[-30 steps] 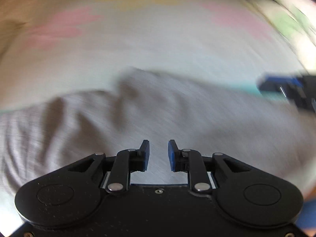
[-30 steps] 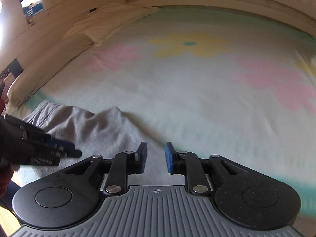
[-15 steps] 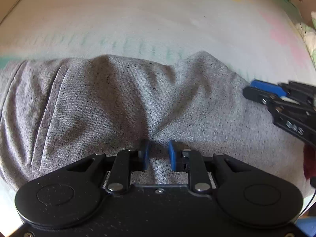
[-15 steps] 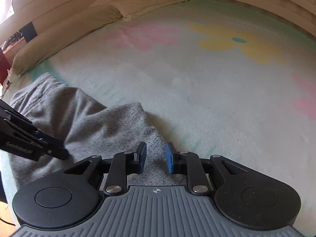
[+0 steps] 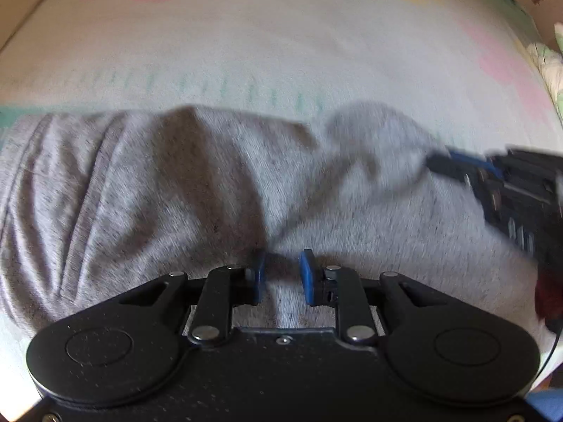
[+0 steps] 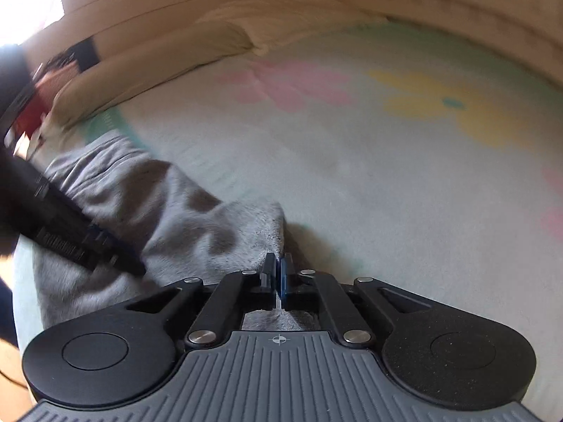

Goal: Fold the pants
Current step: 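Move the right gripper to the pants edge and close it on the fabric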

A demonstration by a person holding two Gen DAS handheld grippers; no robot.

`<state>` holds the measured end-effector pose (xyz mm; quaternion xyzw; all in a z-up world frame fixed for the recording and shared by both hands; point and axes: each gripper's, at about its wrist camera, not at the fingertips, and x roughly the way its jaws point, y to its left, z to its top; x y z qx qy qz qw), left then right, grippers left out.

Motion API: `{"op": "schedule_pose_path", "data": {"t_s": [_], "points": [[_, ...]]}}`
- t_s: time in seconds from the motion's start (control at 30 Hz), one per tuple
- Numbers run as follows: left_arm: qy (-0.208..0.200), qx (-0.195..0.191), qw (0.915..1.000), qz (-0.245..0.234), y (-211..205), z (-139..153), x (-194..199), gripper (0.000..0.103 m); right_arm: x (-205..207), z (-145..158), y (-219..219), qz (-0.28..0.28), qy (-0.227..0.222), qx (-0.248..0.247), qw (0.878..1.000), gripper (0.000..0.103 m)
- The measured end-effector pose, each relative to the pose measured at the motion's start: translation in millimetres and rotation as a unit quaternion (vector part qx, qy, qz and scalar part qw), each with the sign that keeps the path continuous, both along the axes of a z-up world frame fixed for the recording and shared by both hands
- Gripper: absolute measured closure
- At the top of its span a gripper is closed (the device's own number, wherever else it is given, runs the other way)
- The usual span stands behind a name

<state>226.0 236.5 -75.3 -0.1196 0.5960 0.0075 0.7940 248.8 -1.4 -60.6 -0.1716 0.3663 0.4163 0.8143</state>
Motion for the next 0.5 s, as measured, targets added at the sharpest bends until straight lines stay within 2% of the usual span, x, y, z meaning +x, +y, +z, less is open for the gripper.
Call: {"op": "schedule_pose_path", "data": {"t_s": [0.13, 0.2, 0.3, 0.4, 0.5], "points": [[-0.062, 0.029, 0.9976, 0.015, 3, 25, 4, 0.070, -46, 2, 8, 0.059, -0.074, -0.050, 0.994, 0.101], [-0.084, 0.029, 0.9956, 0.028, 5, 35, 8, 0.055, -63, -4, 14, 0.086, -0.088, -0.073, 0.990, 0.101], [-0.098, 0.015, 0.9947, 0.028, 0, 41, 17, 0.050, -78, -15, 20, 0.110, -0.097, -0.095, 0.985, 0.100], [-0.098, 0.012, 0.9951, -0.008, -17, 39, 28, 0.044, -83, -20, 24, 0.117, -0.101, -0.103, 0.983, 0.100], [-0.104, 0.045, 0.9924, -0.048, -43, 37, 36, 0.043, -85, -21, 23, 0.115, -0.102, -0.101, 0.983, 0.100]]}}
